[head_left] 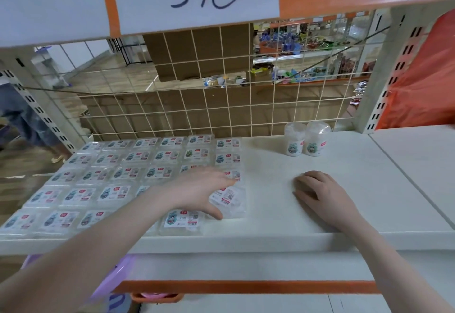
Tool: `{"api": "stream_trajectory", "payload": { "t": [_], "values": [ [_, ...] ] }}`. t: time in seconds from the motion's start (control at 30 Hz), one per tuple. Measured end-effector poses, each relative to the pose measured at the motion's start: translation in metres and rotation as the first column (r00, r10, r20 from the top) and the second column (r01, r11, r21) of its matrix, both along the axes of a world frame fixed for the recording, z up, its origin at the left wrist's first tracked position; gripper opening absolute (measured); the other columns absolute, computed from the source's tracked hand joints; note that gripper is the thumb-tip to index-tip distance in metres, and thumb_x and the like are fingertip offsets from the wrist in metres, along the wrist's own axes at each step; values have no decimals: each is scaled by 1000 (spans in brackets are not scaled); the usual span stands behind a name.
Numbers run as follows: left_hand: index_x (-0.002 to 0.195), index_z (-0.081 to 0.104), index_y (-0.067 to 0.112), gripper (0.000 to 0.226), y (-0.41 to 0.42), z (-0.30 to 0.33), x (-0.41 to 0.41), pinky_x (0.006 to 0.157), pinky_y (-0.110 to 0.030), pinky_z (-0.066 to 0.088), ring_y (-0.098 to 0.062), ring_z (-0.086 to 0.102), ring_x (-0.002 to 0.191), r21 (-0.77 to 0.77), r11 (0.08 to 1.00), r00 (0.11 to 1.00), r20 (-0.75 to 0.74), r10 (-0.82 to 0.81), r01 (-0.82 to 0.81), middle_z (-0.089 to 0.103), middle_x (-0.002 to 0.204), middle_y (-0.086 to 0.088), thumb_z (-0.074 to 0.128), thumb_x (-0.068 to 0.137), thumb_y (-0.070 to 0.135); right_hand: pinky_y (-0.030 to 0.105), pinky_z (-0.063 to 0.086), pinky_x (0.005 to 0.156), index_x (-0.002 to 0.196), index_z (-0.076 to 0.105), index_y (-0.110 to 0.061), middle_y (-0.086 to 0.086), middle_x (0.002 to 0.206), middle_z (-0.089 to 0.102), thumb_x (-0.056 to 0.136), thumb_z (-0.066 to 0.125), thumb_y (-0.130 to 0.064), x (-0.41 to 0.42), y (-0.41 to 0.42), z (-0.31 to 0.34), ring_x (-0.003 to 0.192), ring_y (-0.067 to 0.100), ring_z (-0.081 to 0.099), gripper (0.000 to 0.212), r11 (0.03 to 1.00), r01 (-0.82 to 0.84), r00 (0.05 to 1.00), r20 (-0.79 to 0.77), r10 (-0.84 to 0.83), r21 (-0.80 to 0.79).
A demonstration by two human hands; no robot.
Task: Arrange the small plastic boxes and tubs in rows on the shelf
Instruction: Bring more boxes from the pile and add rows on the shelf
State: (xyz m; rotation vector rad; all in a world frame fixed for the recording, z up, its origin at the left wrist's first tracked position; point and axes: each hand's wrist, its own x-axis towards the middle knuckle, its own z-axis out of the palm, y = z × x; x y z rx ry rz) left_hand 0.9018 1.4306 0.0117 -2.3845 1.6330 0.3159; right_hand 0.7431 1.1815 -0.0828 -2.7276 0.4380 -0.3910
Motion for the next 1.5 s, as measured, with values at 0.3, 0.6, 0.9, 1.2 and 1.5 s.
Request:
{"api": "stream_trajectory", "payload": {
  "t": [0.3, 0.6, 0.9, 1.2, 1.5],
  "values": [
    [129, 48, 27, 72, 13, -4, -30, 91, -34, 41, -19, 51, 113, -138, 978, 984, 66, 163, -153, 57, 122, 7, 60, 72, 69, 31, 40, 92, 113, 65, -12, 5, 117, 59, 87, 64, -27, 1, 0, 0, 110, 26, 51, 31, 1000, -1, 1000, 18, 0, 17],
    [128, 50, 24, 72, 12, -17, -67, 97, -37, 40, -20, 52, 111, -125, 968, 975, 14, 221, -217, 58, 121, 3, 59, 72, 68, 32, 36, 95, 118, 62, -10, 8, 120, 57, 87, 63, -26, 0, -1, -1, 113, 29, 49, 35, 1000, -17, 1000, 2, 17, 15],
    [142, 38, 27, 79, 14, -24, -71, 105, -33, 32, -17, 43, 125, -145, 946, 957, -19, 290, -290, 51, 135, 5, 61, 76, 64, 35, 36, 96, 118, 61, -8, 11, 120, 57, 87, 63, -26, 1, -3, -4, 113, 32, 48, 36, 999, -37, 999, 11, 37, 11],
    [144, 35, 29, 78, 17, -25, -66, 104, -28, 26, -14, 37, 130, -192, 923, 943, -76, 325, -334, 43, 143, 8, 62, 78, 60, 37, 37, 95, 119, 60, -8, 11, 121, 56, 89, 60, -27, 0, -2, -5, 115, 33, 46, 35, 999, -47, 999, -4, 47, 3],
    [145, 34, 28, 75, 27, -30, -57, 110, -31, 24, -13, 32, 133, -223, 926, 952, -89, 293, -306, 38, 147, 9, 61, 81, 56, 36, 42, 92, 119, 60, -12, 7, 123, 56, 91, 56, -30, -3, 6, -1, 116, 29, 48, 34, 999, -8, 999, -32, 7, -46]
  ]
}}
